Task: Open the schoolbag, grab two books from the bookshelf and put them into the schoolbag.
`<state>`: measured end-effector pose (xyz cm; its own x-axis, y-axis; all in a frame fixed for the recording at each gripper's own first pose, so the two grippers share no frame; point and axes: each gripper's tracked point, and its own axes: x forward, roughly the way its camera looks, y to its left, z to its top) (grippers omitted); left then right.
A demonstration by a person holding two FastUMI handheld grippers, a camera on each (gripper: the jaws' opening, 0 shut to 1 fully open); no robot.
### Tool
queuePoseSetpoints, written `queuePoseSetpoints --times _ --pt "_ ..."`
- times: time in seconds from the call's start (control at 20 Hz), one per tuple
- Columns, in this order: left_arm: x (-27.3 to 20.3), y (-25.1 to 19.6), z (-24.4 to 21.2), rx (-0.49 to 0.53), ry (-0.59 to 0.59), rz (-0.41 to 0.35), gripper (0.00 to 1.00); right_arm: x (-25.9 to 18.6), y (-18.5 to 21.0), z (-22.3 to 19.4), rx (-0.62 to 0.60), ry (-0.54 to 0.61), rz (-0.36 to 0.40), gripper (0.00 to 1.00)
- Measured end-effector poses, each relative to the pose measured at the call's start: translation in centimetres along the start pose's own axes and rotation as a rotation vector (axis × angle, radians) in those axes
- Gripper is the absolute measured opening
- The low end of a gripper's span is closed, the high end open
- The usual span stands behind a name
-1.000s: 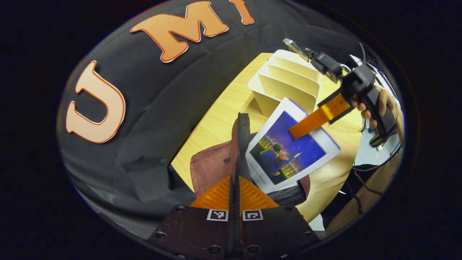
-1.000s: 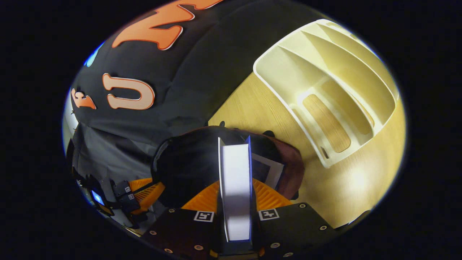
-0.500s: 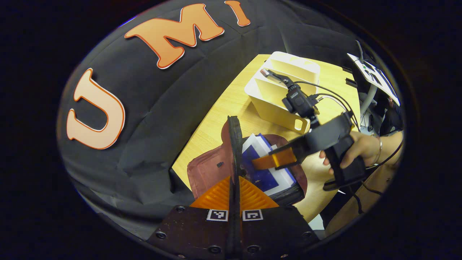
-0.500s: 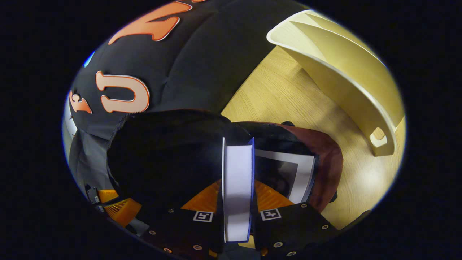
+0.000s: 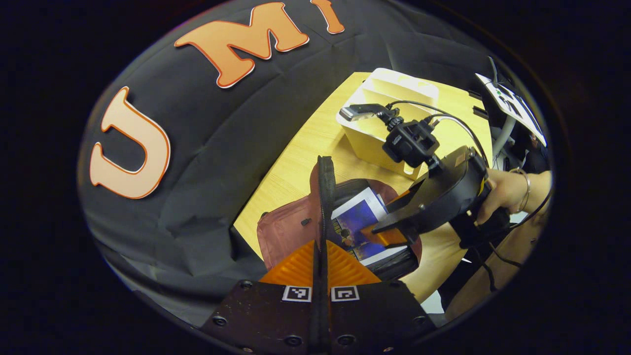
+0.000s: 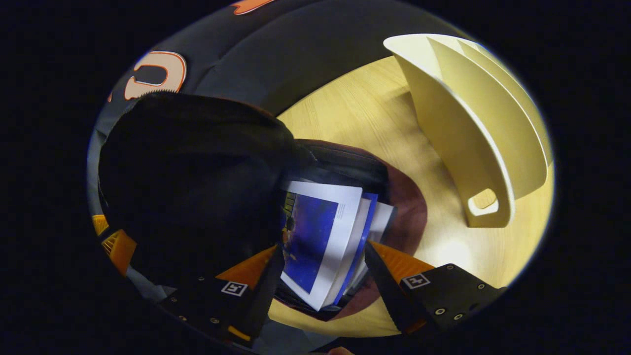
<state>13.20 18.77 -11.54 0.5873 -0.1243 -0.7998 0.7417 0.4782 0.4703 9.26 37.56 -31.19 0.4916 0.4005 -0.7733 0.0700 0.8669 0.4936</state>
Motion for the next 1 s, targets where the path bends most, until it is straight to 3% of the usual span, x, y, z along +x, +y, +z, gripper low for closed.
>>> queuePoseSetpoints --times 0.25,0.65,0.85,0.95,1.0 --pt "0.5 -0.5 -0.7 -0.015 -0.006 -0.003 0.01 -5.0 -2.2 0.3 -0.022 -0.023 0.024 0.97" --pt "3.5 -4.0 -1.0 -0.103 -0.008 -0.060 0.04 -12.5 -11.1 1.5 0.041 -0.090 -0.052 0.98" --pt "5.9 -8.3 -2.0 -0.219 0.025 -0.126 0.06 -15.0 -16.6 1.2 0.041 -0.051 -0.113 0.98" --pt "6.5 -9.8 -1.3 -0.271 0.037 -0.147 0.12 -16.7 -18.6 1.7 0.048 -0.030 -0.119 0.98" --pt "6.8 -10.4 -0.8 -0.300 0.043 -0.149 0.31 -17.2 -19.5 1.9 0.044 -0.023 -0.123 0.98"
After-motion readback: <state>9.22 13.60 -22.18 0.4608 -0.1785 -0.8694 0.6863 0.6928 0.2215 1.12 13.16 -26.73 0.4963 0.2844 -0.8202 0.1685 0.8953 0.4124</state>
